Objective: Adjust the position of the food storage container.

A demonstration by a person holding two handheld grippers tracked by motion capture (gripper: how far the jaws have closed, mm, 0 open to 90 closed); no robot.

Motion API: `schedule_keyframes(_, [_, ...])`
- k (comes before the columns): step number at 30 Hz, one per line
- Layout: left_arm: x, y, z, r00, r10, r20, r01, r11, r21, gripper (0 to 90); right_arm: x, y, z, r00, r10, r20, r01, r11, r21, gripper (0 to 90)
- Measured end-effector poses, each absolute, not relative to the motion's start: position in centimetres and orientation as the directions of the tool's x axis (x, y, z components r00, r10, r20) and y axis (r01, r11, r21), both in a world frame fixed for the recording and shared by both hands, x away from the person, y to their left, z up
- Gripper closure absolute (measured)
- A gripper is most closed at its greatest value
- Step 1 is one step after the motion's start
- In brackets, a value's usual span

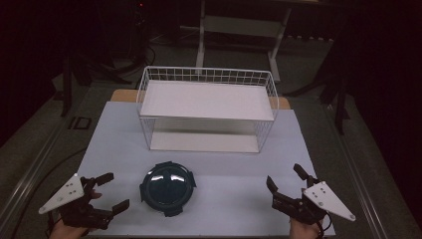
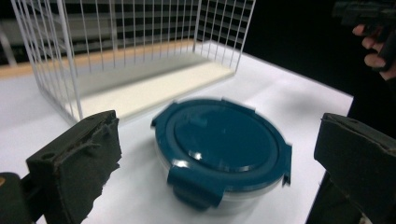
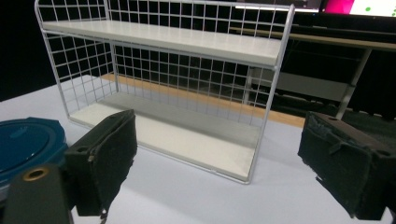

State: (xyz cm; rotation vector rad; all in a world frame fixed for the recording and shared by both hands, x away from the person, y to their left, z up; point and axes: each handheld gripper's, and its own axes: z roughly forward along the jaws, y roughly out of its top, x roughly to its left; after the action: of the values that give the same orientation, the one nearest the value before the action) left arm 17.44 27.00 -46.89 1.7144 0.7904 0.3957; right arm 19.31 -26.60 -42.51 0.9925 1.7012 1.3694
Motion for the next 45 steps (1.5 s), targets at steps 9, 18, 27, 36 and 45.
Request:
schedule_keyframes(9, [18.4, 27.1, -48.7, 0.748, 0.653, -0.116, 0.396, -0.299, 0.868, 10.4, 19.5, -26.4, -43.6, -0.467, 0.883, -0.056, 0.147, 0.14, 0.979, 11.3])
schedule_keyframes(18, [19.8, 26.7, -50.4, 0.746, 0.655, -0.12, 0.455, -0.371, 0.81, 61.8, 19.4, -26.5, -44.0, -0.482, 0.875, -0.052, 0.16, 0.146, 0.976, 11.3])
schedule_keyframes(27, [20.9, 25.8, -51.0, 0.742, 0.66, -0.117, 0.483, -0.407, 0.775, 89.5, 19.5, -26.5, -44.2, -0.5, 0.865, -0.044, 0.171, 0.148, 0.974, 11.3])
schedule_keyframes(36, [21.0, 24.8, -51.5, 0.748, 0.651, -0.125, 0.49, -0.416, 0.766, 89.7, 19.4, -26.6, -44.1, -0.505, 0.862, -0.043, 0.167, 0.146, 0.975, 11.3])
schedule_keyframes(45, [21.7, 24.1, -51.6, 0.749, 0.654, -0.105, 0.494, -0.447, 0.746, 89.7, 19.4, -26.6, -44.1, -0.509, 0.86, -0.044, 0.169, 0.15, 0.974, 11.3])
